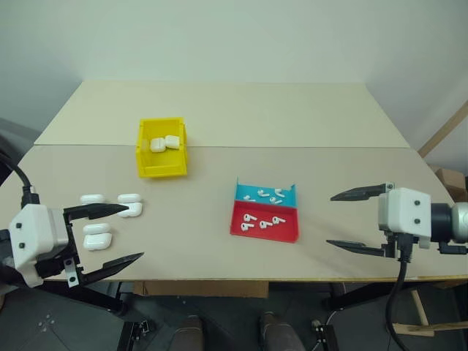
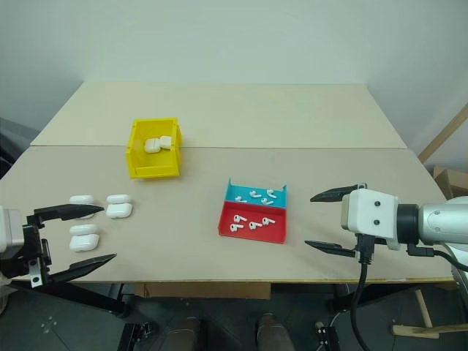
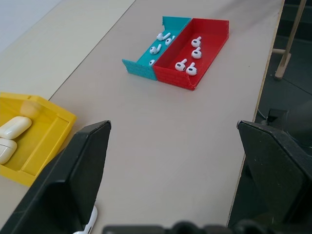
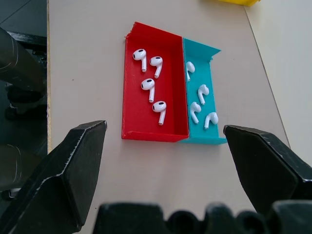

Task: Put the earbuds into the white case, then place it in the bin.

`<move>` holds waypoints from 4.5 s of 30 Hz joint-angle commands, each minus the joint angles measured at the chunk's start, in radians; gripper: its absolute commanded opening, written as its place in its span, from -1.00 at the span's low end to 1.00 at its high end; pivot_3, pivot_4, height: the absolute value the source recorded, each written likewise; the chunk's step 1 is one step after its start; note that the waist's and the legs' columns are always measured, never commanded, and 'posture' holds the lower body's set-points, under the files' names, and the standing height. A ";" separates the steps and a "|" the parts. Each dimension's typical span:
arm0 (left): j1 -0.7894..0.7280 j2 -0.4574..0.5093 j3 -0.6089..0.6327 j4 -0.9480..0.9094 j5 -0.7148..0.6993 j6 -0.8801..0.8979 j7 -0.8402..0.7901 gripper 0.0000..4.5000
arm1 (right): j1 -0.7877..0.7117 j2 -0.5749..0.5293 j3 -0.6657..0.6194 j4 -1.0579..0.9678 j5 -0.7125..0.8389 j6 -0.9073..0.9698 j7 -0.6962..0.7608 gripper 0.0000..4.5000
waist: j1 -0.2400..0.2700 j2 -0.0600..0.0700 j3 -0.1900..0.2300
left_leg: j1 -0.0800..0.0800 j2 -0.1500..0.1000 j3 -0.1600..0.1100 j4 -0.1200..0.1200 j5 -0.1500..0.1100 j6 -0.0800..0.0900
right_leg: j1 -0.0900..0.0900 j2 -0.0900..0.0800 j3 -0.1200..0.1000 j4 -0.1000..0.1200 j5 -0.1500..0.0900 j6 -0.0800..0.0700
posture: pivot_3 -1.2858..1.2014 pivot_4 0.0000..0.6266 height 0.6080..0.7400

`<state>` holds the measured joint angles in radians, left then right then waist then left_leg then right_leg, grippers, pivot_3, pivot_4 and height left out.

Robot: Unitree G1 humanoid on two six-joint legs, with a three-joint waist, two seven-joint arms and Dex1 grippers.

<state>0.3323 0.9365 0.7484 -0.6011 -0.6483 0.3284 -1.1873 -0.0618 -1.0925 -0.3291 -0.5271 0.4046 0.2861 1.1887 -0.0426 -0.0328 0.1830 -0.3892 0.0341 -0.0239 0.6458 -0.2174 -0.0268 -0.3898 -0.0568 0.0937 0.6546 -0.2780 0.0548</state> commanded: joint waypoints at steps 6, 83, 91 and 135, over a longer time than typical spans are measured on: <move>-0.031 -0.010 -0.004 -0.037 0.035 0.015 0.102 1.00 | -0.015 -0.008 -0.021 -0.003 -0.007 -0.033 -0.006 0.98 | 0.000 0.000 0.000 | 0.000 0.000 0.000 0.000 0.000 0.000 | 0.000 0.000 0.000 0.000 0.000 0.000 | 0.03 -0.52 1.00; -0.724 0.343 -0.832 0.664 -1.301 0.923 1.989 1.00 | 0.156 -0.022 -0.065 -0.156 -0.029 0.066 -0.090 0.98 | 0.028 -0.003 0.001 | 0.000 -0.003 -0.002 -0.002 0.001 -0.002 | -0.001 -0.002 -0.001 0.002 0.001 -0.003 | 0.03 -0.52 1.00; -0.750 0.309 -0.835 0.650 -1.237 0.934 2.008 1.00 | 0.160 -0.023 -0.069 -0.156 -0.032 0.064 -0.088 0.98 | 0.031 -0.003 0.001 | 0.001 -0.003 -0.002 -0.002 0.001 -0.003 | 0.000 -0.002 -0.001 0.002 0.001 -0.003 | 0.03 -0.52 1.00; -0.648 0.097 -0.672 0.028 -0.427 0.470 0.966 0.22 | -0.055 -0.082 0.046 -0.086 -0.088 0.127 -0.117 1.00 | 0.027 -0.003 0.000 | -0.001 -0.003 -0.001 -0.002 0.003 -0.005 | 0.000 -0.002 0.000 -0.003 0.002 -0.001 | 0.03 -0.52 1.00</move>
<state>-0.3457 1.0535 0.0937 -0.5415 -1.2303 0.9454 -0.1025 -0.0792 -1.1489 -0.2869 -0.5969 0.3227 0.3693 1.0898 -0.0159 -0.0359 0.1832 -0.3905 0.0308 -0.0245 0.6433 -0.2146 -0.0323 -0.3893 -0.0588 0.0936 0.6509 -0.2751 0.0539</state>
